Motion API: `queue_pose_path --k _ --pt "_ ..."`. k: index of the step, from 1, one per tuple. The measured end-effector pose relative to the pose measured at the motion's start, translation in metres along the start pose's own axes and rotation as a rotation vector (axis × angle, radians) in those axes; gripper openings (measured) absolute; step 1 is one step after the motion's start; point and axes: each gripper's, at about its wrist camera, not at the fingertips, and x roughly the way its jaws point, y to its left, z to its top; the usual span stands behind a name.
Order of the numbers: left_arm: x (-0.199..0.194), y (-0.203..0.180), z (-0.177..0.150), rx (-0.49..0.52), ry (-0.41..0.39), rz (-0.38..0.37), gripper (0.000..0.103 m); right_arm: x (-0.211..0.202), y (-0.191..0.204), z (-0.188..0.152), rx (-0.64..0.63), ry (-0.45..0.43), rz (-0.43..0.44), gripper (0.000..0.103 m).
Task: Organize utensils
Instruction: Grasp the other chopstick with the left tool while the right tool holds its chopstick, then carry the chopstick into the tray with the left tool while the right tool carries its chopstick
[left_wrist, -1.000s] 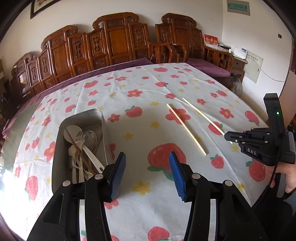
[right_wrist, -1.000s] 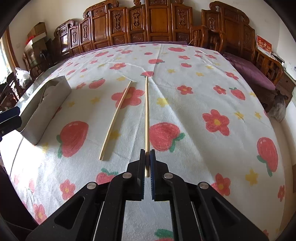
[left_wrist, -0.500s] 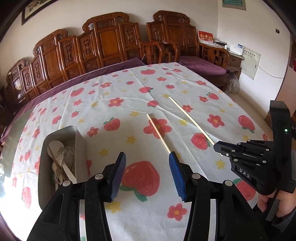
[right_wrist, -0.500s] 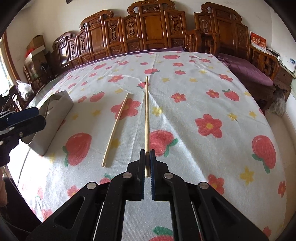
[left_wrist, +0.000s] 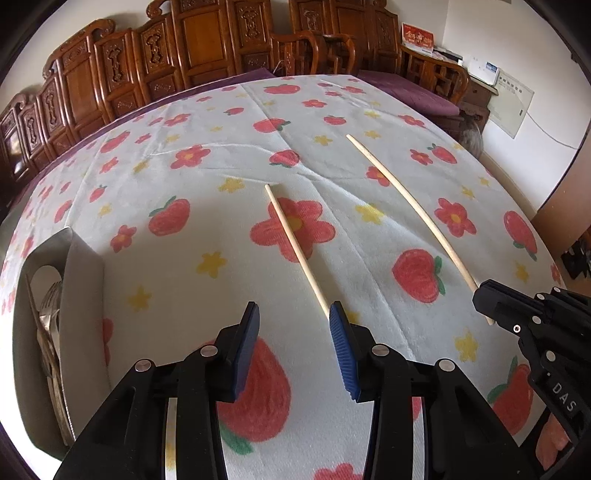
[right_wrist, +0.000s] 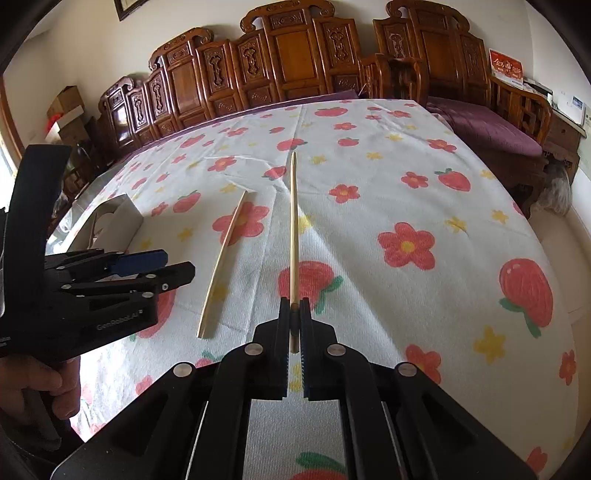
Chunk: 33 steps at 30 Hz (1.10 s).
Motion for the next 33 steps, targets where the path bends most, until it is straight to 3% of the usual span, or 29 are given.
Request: queue_pose_path --k 4,7,11,12,22,33 --pt "0.015 -0.008 0.002 0.013 0.03 0.009 0.037 0.0 0.001 0.0 0.0 0.001 0.003 0.006" --pt "0.022 -0.009 0.0 0.004 0.049 -0.006 0.031 0.001 0.001 -0.001 -0.002 0.001 0.005 0.006" --pt "0.021 -0.005 -0.003 -0.003 0.058 -0.01 0.008 0.0 0.003 -0.001 -0.006 0.0 0.008 0.006" --pt "0.02 -0.003 -0.004 -0.007 0.061 -0.011 0.006 0.0 0.004 -0.002 -0.009 0.001 0.008 0.006" --pt "-0.012 0.022 -0.019 -0.005 0.033 0.018 0.004 -0.004 0.015 -0.002 -0.034 -0.007 0.024 0.006" --pt "-0.085 0.049 -0.031 -0.016 -0.087 0.009 0.004 -0.019 0.037 0.001 -0.044 -0.044 0.082 0.006"
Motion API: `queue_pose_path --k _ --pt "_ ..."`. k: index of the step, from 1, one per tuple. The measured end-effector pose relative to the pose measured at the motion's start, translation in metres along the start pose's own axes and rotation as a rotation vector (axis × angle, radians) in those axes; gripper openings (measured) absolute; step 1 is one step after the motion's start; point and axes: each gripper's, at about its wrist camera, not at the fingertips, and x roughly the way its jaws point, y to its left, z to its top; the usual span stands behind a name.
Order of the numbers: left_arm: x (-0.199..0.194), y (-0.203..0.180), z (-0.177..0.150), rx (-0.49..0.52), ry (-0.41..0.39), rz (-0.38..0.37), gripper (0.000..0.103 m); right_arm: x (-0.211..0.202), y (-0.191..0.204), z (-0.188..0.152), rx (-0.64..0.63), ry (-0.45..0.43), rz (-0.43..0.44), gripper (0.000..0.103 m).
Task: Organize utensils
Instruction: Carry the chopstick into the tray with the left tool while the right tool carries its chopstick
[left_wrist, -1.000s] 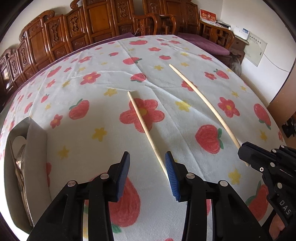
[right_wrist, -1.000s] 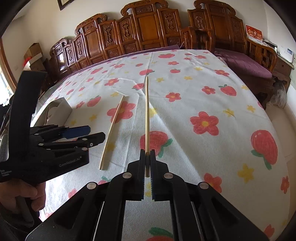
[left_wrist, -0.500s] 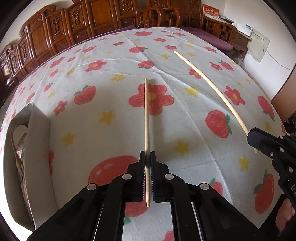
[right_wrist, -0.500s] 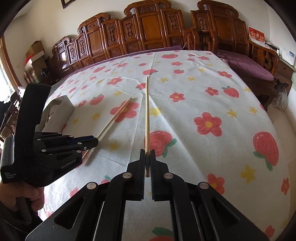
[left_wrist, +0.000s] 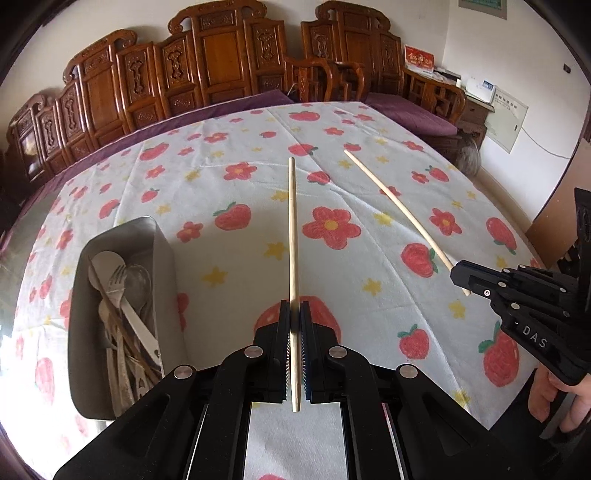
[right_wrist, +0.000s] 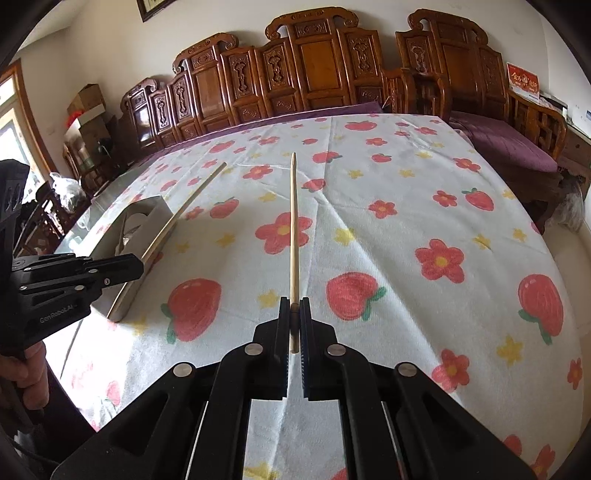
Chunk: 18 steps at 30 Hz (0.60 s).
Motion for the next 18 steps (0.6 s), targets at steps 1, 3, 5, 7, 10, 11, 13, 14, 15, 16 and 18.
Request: queue_pose_path --k 1,3,5,7,10,11,13,14,15,16,18 --pt "-0.007 0.003 -0.001 -0.003 -0.011 0.001 0.004 -0.001 0.004 0.001 -0.007 -0.004 0.005 0.006" --pt "-0.018 0.008 -0.002 -0.007 -0.03 0.004 0.004 -0.005 0.012 0.002 -0.016 -0.017 0.025 0.006" --pt "-0.027 0.015 -0.003 -0.01 -0.044 0.011 0.004 -0.008 0.021 0.003 -0.031 -0.027 0.038 0.006" --pt "-0.036 0.022 -0.005 -0.013 -0.058 0.016 0.004 -0.011 0.028 0.004 -0.042 -0.034 0.048 0.006" --pt "-0.047 0.032 -0.008 -0.016 -0.075 0.027 0.004 -0.016 0.038 0.007 -0.059 -0.042 0.059 0.006" --pt "-0.051 0.036 -0.009 -0.018 -0.081 0.032 0.004 -0.018 0.041 0.008 -0.064 -0.045 0.063 0.006" --pt "-0.057 0.045 -0.01 -0.024 -0.091 0.04 0.004 -0.021 0.047 0.01 -0.075 -0.05 0.07 0.006" --pt "-0.06 0.049 -0.01 -0.027 -0.094 0.045 0.004 -0.022 0.05 0.01 -0.079 -0.052 0.073 0.006" --pt "-0.062 0.053 -0.011 -0.031 -0.099 0.048 0.004 -0.023 0.054 0.011 -0.086 -0.053 0.076 0.006" --pt "-0.064 0.058 -0.012 -0.035 -0.102 0.051 0.004 -0.024 0.057 0.011 -0.095 -0.054 0.079 0.006" --pt "-0.067 0.068 -0.014 -0.045 -0.106 0.056 0.004 -0.025 0.065 0.012 -0.114 -0.052 0.083 0.006"
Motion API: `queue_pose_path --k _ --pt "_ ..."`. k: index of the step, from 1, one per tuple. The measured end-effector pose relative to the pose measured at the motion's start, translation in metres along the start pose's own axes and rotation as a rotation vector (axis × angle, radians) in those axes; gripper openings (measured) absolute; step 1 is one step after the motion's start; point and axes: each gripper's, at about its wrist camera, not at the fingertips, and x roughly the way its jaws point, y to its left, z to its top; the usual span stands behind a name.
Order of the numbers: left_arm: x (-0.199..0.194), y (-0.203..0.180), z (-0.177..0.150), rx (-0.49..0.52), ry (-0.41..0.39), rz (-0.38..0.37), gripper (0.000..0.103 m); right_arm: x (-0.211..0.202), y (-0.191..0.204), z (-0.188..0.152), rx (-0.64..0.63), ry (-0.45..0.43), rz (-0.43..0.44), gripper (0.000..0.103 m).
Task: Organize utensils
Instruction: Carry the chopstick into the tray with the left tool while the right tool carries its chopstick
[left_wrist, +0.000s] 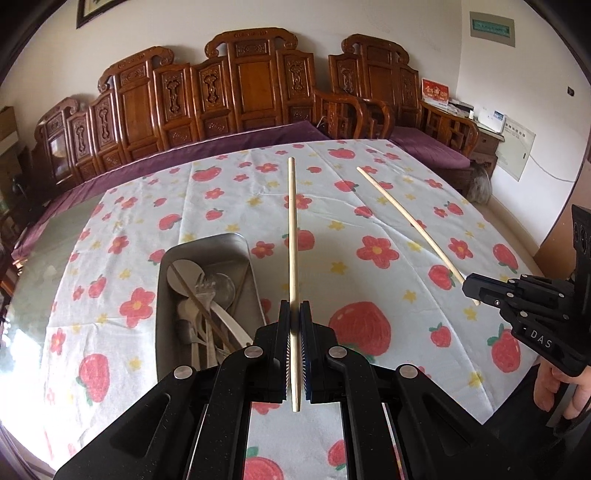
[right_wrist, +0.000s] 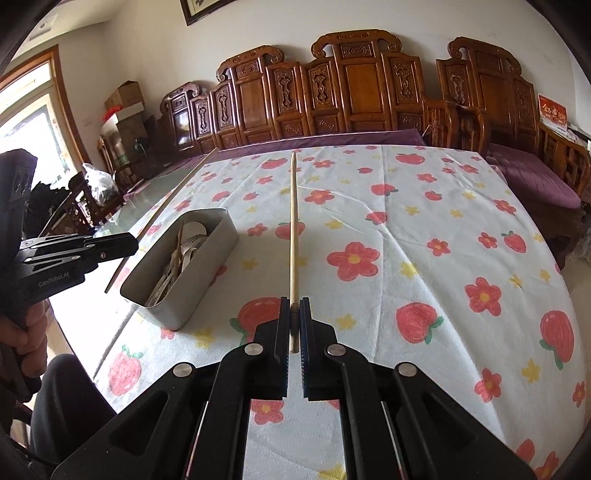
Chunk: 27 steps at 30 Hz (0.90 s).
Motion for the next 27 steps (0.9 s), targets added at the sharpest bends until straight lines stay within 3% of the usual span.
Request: queue_pose_path --k 6,15,27 --pt "0.009 0.036 -0.009 -0.042 0.018 0.041 0.004 0.007 0.025 0.001 -0.04 0.017 0.011 0.006" --pt "0.044 0.076 -0.03 -0.072 0.105 0.078 0.004 0.02 0.056 0.006 -0.095 0.042 0.022 0.006" --pt "0.076 0.081 -0.033 -0.041 0.174 0.037 0.004 0.038 0.068 0.005 -0.114 0.079 0.004 0.006"
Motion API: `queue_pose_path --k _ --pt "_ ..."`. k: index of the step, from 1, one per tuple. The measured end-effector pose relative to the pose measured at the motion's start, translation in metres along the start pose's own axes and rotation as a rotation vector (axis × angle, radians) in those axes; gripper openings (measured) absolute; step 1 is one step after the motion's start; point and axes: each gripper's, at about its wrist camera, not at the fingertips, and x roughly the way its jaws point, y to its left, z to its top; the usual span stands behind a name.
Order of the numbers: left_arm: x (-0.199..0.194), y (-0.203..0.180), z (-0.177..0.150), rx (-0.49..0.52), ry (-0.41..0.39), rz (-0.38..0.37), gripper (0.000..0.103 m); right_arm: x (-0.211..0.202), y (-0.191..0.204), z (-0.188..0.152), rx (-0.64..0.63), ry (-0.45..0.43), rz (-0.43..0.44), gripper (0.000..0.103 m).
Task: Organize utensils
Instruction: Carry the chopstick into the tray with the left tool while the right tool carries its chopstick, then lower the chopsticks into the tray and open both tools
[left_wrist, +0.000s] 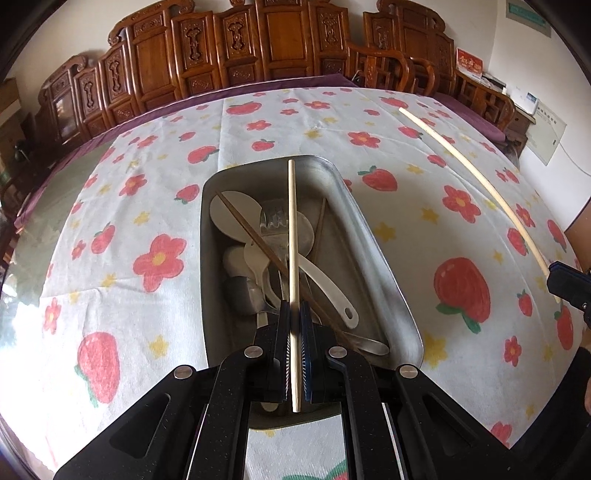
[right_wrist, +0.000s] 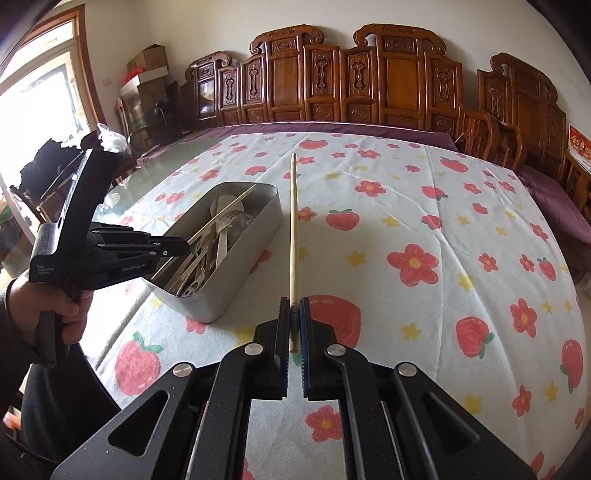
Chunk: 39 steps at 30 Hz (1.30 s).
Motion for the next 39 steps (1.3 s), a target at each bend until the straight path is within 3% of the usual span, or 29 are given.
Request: queue_pose_path --k 9,23,39 --pt "-0.004 0.005 0.002 -0.002 -0.003 -0.009 0.005 0.008 0.016 0.009 -0.008 0.004 0.023 0.006" --pt "-0.057 0.045 0.003 -0.046 -0.099 0.037 0.006 0.044 0.064 0.028 0.004 0.036 0.1 0.006" --pt "-0.081 0.071 -0.005 -0.079 -0.143 0.045 0.006 0.092 0.09 0.038 0.031 0.136 0.03 0.006"
